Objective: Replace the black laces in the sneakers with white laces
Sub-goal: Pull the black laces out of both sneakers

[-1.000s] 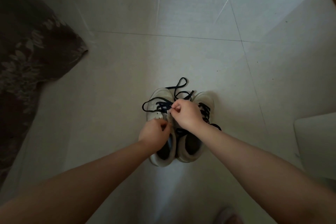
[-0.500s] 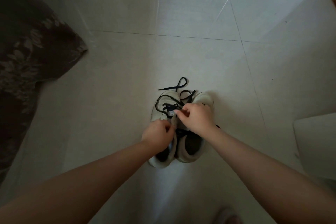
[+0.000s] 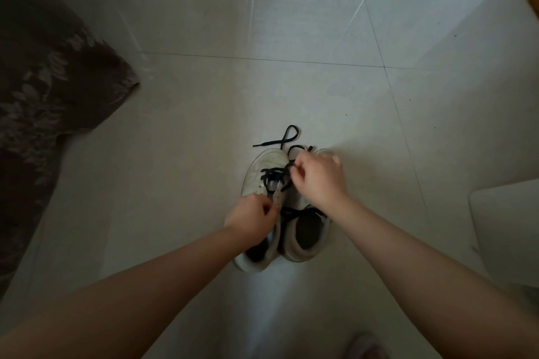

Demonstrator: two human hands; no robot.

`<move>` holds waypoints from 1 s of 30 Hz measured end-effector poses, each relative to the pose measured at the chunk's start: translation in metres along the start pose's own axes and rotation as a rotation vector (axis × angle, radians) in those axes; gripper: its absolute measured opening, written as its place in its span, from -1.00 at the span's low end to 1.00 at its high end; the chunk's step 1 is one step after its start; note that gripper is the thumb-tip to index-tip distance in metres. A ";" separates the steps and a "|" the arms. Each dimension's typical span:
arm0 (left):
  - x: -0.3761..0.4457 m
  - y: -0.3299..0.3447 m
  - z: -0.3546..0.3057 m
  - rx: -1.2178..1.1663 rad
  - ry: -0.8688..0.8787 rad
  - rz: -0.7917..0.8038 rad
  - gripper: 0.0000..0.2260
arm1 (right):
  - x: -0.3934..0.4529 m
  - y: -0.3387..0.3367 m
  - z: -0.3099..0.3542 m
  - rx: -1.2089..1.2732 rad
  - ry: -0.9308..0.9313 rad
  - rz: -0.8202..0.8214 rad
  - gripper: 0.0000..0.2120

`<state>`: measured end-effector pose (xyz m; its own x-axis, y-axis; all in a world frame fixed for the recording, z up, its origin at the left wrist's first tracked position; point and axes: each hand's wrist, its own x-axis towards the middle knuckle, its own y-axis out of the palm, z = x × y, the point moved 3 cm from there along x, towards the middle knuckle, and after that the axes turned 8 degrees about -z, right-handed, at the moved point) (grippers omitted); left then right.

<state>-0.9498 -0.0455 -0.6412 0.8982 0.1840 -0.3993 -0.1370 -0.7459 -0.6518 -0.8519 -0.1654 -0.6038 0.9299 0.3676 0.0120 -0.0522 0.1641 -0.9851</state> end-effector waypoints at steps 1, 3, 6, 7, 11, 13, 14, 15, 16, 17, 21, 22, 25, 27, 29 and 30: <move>0.000 0.000 0.000 0.005 0.002 -0.007 -0.66 | -0.007 0.004 0.004 -0.016 -0.006 0.047 -0.77; -0.001 0.000 -0.001 0.009 0.004 -0.018 -0.64 | -0.016 0.011 0.006 -0.083 -0.037 0.140 -0.67; 0.000 -0.001 -0.001 0.000 0.006 -0.010 -0.68 | -0.019 0.013 0.007 -0.149 -0.046 0.195 -0.60; 0.000 -0.001 -0.002 -0.001 0.006 -0.011 -0.69 | -0.019 0.014 0.009 -0.155 -0.049 0.205 -0.58; -0.001 -0.002 0.001 -0.032 -0.005 -0.033 -0.67 | -0.019 0.018 0.015 -0.169 -0.006 0.272 -0.51; -0.001 -0.003 0.002 -0.056 -0.027 -0.050 -0.66 | -0.019 0.019 0.016 -0.156 0.031 0.294 -0.45; 0.000 -0.004 0.003 -0.068 -0.035 -0.056 -0.66 | -0.018 0.020 0.016 -0.122 0.056 0.307 -0.44; 0.000 -0.004 0.003 -0.078 -0.041 -0.062 -0.66 | -0.018 0.021 0.017 -0.073 0.082 0.316 -0.45; 0.000 -0.005 0.004 -0.088 -0.047 -0.066 -0.67 | -0.018 0.023 0.018 -0.027 0.100 0.311 -0.47; 0.000 -0.006 0.004 -0.098 -0.052 -0.069 -0.67 | -0.018 0.025 0.019 0.010 0.107 0.295 -0.52; -0.001 -0.007 0.004 -0.098 -0.045 -0.069 -0.66 | -0.012 0.030 0.020 0.103 0.205 0.305 -0.64; -0.001 -0.007 0.003 -0.089 -0.042 -0.068 -0.65 | -0.011 0.032 0.020 0.133 0.231 0.322 -0.65; -0.003 -0.007 0.003 -0.071 -0.029 -0.058 -0.62 | -0.007 0.029 0.025 0.185 0.223 0.288 -0.75; -0.004 -0.008 0.003 -0.057 -0.017 -0.056 -0.61 | 0.005 0.016 0.021 0.127 0.173 0.106 -0.79; -0.003 -0.008 0.004 -0.056 -0.009 -0.050 -0.63 | 0.026 -0.004 0.000 0.096 0.284 -0.087 -0.78; -0.003 -0.008 0.005 -0.059 -0.008 -0.041 -0.64 | 0.035 -0.010 -0.013 0.103 0.362 -0.113 -0.77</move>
<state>-0.9531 -0.0370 -0.6376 0.8990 0.2202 -0.3785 -0.0751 -0.7741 -0.6286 -0.8143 -0.1659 -0.5953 0.9992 -0.0014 0.0394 0.0382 0.2832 -0.9583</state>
